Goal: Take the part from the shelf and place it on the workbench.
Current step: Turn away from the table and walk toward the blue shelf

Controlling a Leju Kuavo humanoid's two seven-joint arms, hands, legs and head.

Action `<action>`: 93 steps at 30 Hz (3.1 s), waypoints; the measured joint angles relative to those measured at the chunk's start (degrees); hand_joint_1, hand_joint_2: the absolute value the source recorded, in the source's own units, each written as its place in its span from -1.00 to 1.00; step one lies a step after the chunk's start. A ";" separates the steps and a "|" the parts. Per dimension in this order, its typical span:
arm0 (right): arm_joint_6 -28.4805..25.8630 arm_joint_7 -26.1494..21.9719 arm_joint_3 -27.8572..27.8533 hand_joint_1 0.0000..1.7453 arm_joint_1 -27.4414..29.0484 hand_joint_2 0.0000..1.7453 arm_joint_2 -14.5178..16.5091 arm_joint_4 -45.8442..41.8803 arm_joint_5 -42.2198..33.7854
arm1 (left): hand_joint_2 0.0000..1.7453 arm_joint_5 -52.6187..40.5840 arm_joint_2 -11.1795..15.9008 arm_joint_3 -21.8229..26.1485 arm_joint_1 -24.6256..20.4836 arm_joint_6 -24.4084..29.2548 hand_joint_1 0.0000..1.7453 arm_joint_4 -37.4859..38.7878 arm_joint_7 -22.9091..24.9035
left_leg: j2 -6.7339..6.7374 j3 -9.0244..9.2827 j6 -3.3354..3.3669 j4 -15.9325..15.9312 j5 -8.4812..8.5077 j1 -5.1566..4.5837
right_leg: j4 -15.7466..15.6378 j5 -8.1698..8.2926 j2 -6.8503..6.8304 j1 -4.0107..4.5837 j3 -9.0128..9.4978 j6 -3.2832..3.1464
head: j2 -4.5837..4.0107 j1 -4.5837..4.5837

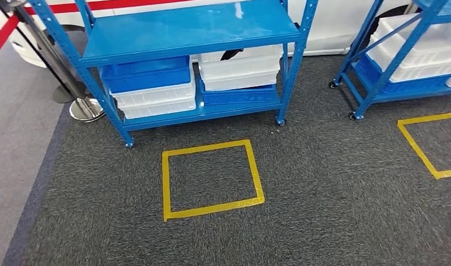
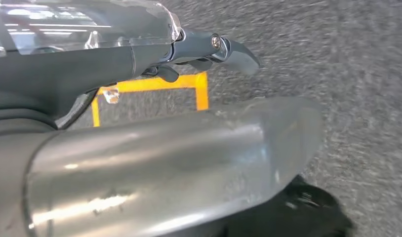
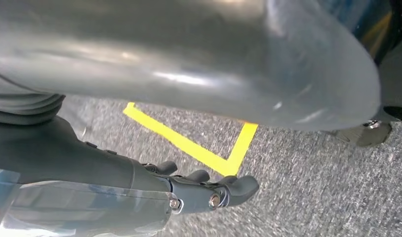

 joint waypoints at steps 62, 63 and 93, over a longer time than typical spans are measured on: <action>0.31 1.59 0.07 -1.00 0.25 -1.00 0.07 0.16 0.00 | -1.00 0.02 0.01 -0.77 1.78 -3.97 -1.00 0.51 0.20 | -3.24 -3.03 7.73 -15.08 18.47 -5.49 | -3.10 -10.75 4.35 2.03 14.55 0.19 | 0.00 1.71; 0.24 1.59 0.07 -1.00 0.16 -1.00 0.03 0.12 0.00 | -1.00 0.02 -0.13 -0.77 1.49 -3.94 -1.00 0.49 0.14 | -3.13 -2.94 7.50 -14.87 18.03 -5.58 | -3.37 -11.03 4.53 1.96 14.88 0.26 | 0.00 1.63; -2.22 1.97 0.11 -1.00 -0.42 -1.00 0.07 -0.04 0.08 | -1.00 -0.09 -1.05 -1.99 0.11 -5.03 -1.00 0.37 -0.53 | -0.32 7.85 3.05 -15.10 6.33 0.21 | 2.19 -5.32 1.40 -2.93 8.33 6.52 | -0.01 0.24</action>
